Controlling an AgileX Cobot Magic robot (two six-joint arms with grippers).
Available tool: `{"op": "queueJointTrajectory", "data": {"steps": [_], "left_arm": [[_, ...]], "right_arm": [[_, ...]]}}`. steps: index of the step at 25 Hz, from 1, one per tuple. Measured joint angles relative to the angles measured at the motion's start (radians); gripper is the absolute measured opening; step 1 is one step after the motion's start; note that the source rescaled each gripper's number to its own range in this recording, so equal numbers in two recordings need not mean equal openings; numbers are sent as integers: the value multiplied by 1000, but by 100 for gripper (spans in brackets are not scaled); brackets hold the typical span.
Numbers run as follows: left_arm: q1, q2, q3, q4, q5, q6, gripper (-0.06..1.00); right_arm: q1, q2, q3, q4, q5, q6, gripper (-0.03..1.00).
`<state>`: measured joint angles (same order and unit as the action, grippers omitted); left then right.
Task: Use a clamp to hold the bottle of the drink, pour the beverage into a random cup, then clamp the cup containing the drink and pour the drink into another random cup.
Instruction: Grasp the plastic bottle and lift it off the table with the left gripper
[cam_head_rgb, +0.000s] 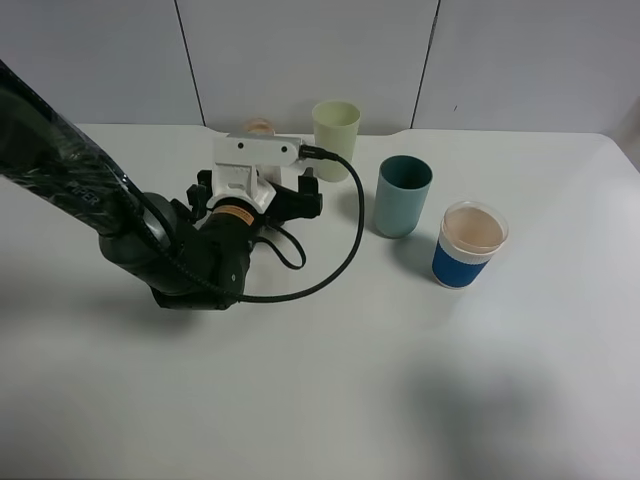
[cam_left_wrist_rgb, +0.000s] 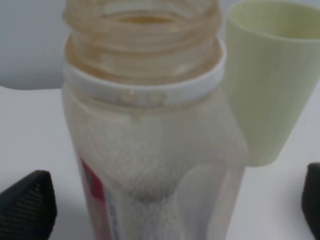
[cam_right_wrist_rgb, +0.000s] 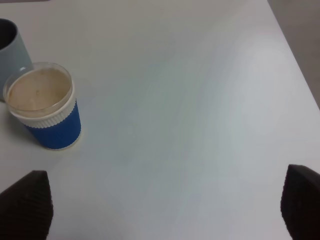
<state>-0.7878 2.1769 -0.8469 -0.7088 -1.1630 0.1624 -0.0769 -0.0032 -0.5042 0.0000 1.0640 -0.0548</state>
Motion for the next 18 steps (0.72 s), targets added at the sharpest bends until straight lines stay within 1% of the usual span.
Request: {"op": "queueJointTrajectory", "data": {"steps": [3, 4, 8, 12, 18], "left_arm": [[8, 25, -3, -5, -11, 1, 100], [10, 42, -9, -26, -12, 1, 100], [12, 48, -13, -44, -15, -5, 100], [37, 67, -52, -46, -17, -47, 100], [65, 83, -70, -67, -17, -54, 99]], "right_arm": [[0, 0, 0, 0, 0, 0, 73], [0, 0, 0, 0, 0, 0, 73], [0, 0, 0, 0, 0, 0, 73], [0, 0, 0, 0, 0, 0, 73], [0, 0, 0, 0, 0, 0, 73]]}}
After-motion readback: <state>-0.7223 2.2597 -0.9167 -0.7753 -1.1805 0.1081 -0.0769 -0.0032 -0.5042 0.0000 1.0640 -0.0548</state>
